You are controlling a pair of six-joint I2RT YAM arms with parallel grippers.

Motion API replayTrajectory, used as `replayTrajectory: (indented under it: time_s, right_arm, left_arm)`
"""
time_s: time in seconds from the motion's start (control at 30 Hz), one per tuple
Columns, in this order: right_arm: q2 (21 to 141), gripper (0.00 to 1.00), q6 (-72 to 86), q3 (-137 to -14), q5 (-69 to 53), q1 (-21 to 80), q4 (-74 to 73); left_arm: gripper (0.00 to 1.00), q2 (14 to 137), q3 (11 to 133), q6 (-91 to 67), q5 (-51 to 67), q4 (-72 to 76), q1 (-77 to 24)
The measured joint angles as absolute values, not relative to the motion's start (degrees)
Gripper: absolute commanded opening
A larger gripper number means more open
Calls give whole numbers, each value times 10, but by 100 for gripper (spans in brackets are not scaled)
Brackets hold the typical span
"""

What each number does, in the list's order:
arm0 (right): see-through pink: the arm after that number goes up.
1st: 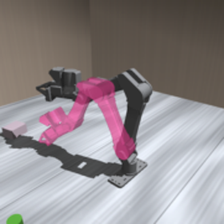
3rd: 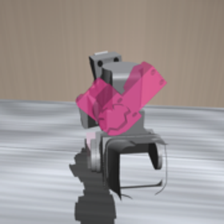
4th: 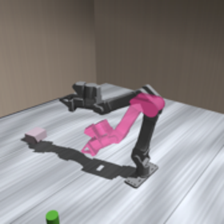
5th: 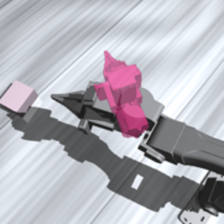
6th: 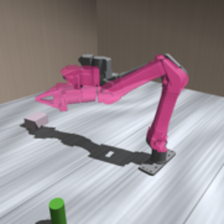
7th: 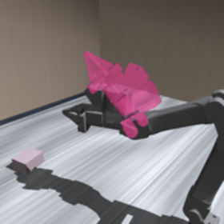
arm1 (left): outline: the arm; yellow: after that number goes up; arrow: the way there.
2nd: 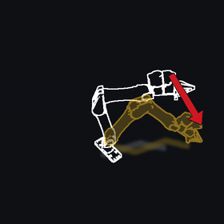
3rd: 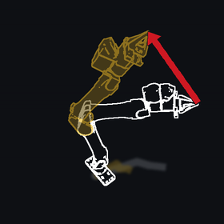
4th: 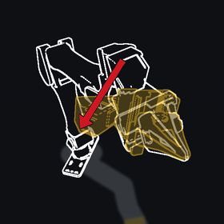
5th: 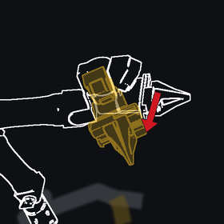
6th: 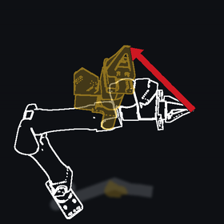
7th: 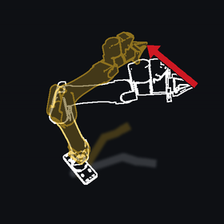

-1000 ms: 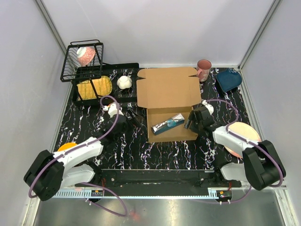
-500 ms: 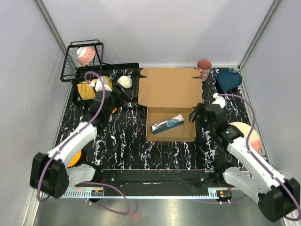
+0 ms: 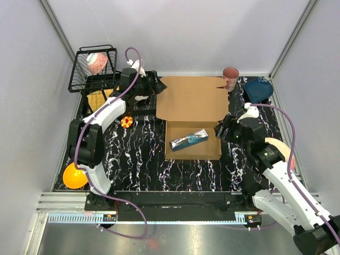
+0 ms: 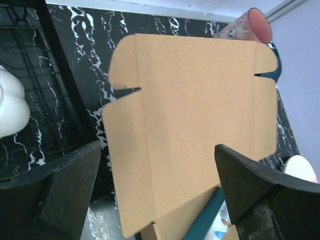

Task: Fold the paper box

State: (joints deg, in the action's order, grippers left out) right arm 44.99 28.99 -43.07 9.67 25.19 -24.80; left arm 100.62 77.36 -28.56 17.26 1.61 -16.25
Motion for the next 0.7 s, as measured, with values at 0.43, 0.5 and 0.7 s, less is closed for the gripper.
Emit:
replayTrajectory:
  time_s: [0.43, 0.5, 0.7]
  right_arm:
    - [432, 81, 300, -432, 53, 252, -254]
    - [430, 81, 301, -435, 50, 252, -256]
    - [429, 80, 301, -438, 49, 252, -264]
  left_arm:
    - [81, 1154, 882, -229, 221, -40, -138]
    - [76, 1164, 886, -226, 231, -40, -138]
    - [68, 1175, 886, -224, 259, -29, -138]
